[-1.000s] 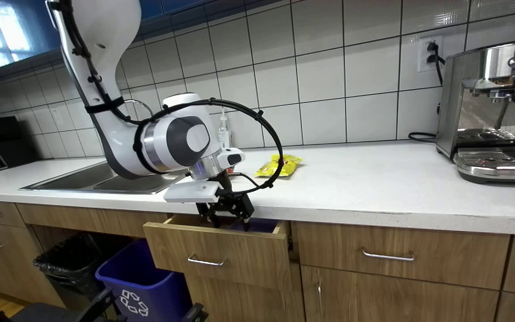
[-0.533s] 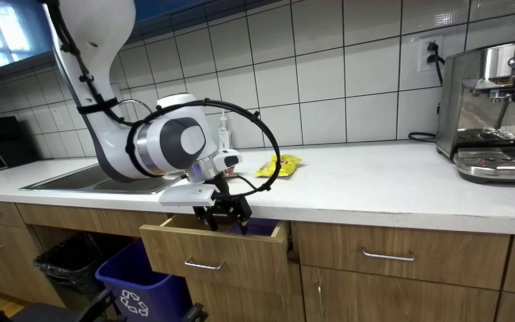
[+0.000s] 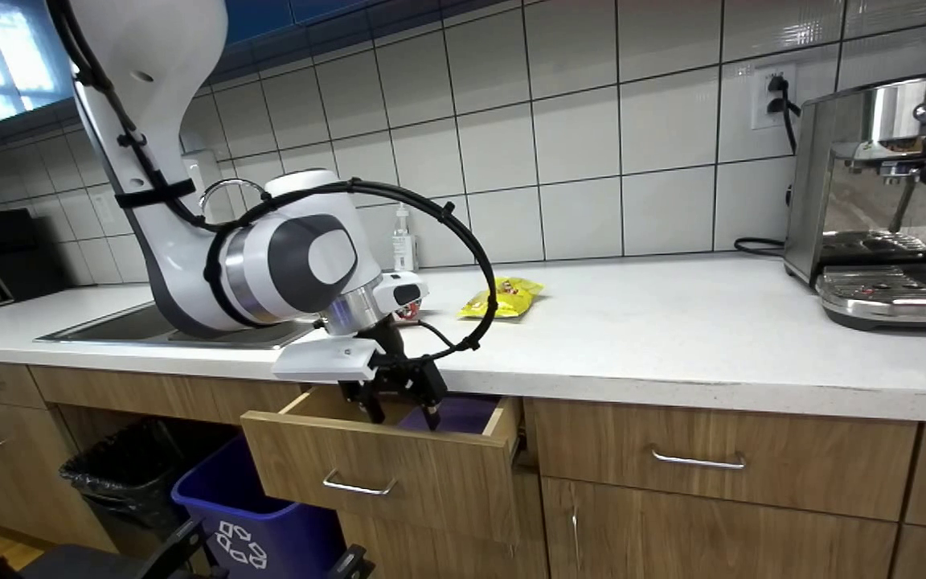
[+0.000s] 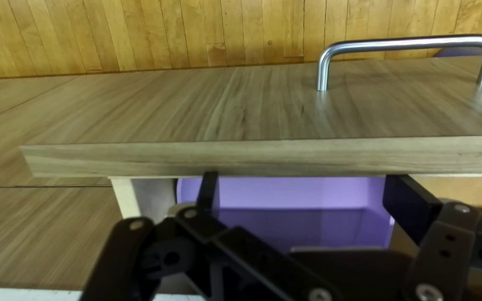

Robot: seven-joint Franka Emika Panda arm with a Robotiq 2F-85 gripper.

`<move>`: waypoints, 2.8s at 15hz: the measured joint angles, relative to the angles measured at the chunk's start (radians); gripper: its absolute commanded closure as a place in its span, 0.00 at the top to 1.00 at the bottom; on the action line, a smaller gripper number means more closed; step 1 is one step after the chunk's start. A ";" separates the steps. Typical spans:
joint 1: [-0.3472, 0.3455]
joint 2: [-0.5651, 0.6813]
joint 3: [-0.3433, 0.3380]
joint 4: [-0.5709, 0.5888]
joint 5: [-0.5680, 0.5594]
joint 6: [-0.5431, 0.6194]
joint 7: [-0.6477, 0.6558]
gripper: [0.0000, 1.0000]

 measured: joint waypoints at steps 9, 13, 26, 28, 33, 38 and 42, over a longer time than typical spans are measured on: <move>0.062 -0.019 -0.052 -0.063 0.036 0.026 -0.001 1.00; 0.044 -0.020 -0.031 -0.063 0.064 0.013 -0.004 1.00; 0.028 -0.020 -0.018 -0.063 0.066 0.013 -0.003 1.00; 0.027 -0.020 -0.016 -0.063 0.066 0.013 -0.003 1.00; 0.008 -0.022 -0.001 -0.063 0.066 0.010 -0.004 1.00; -0.027 -0.031 0.030 -0.063 0.066 -0.020 -0.019 1.00; -0.047 -0.033 0.049 -0.063 0.066 -0.045 -0.026 1.00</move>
